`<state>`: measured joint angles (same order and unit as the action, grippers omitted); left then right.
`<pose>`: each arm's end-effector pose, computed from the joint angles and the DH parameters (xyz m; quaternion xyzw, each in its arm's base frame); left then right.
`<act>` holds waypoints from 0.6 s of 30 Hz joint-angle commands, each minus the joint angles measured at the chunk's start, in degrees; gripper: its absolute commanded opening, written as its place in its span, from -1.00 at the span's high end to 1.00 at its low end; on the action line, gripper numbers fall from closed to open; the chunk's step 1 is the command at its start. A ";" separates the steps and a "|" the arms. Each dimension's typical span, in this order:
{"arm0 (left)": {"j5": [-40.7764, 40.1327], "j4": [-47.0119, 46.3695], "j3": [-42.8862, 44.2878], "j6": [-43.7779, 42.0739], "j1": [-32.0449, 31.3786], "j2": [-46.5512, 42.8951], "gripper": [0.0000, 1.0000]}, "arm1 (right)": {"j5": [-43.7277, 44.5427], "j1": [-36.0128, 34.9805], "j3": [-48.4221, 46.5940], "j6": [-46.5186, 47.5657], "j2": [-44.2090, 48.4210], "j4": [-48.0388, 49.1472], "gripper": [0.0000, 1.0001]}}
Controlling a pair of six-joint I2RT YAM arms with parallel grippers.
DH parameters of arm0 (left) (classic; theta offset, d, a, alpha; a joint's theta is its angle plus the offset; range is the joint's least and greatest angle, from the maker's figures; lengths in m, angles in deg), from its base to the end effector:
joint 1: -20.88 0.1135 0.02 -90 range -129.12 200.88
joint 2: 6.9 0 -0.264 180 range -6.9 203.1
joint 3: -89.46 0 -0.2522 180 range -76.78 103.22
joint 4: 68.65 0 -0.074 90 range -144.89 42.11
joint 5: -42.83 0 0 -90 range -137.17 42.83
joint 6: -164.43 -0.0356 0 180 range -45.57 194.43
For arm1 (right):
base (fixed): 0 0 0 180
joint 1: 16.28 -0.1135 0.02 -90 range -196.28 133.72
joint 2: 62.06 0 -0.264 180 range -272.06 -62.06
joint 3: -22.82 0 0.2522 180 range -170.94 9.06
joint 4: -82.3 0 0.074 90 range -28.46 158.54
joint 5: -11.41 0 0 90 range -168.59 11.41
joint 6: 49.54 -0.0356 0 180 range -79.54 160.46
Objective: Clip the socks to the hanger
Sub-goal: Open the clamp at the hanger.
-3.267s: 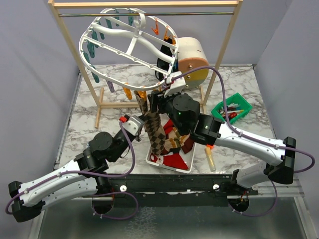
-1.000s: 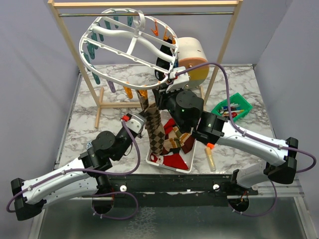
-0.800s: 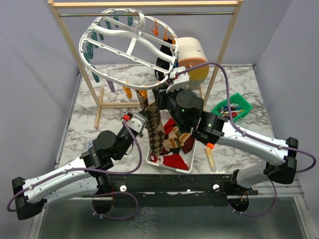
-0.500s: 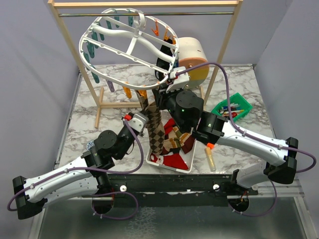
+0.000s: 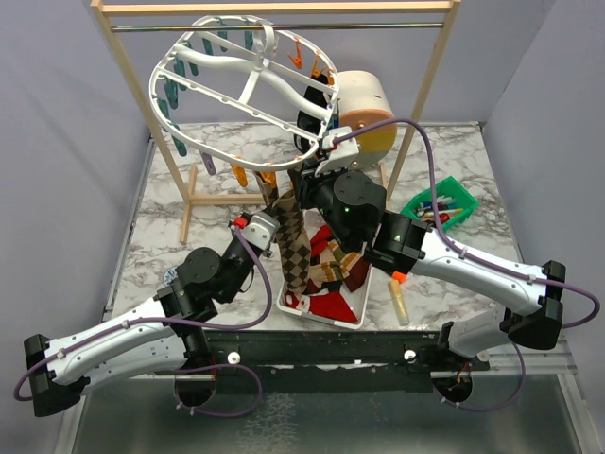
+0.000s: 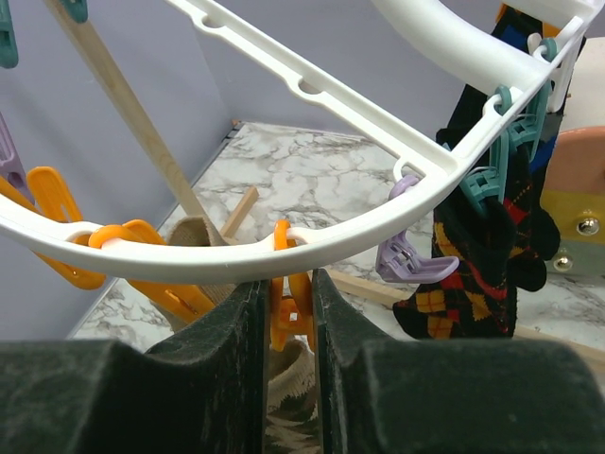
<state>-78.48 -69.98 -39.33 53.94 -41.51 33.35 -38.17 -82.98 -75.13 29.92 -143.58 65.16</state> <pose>0.0943 -0.1404 0.3543 0.2423 0.5919 -0.1100 0.7608 0.1494 0.2885 0.4447 -0.1001 0.7033 0.2196 0.6686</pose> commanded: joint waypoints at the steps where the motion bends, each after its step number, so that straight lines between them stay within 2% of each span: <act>1: -1.53 -1.95 1.37 -0.67 -0.36 0.13 1.00 | -1.33 -0.28 -1.02 -0.88 0.94 -1.98 0.99; 18: -2.39 -2.92 1.51 -1.37 -0.36 0.40 1.00 | -1.66 -0.29 -1.07 -1.14 0.82 -2.41 0.99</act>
<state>-78.83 -71.16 -39.29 53.30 -41.51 33.92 -39.06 -82.98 -75.13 29.48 -143.58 64.33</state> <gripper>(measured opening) 0.010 0.232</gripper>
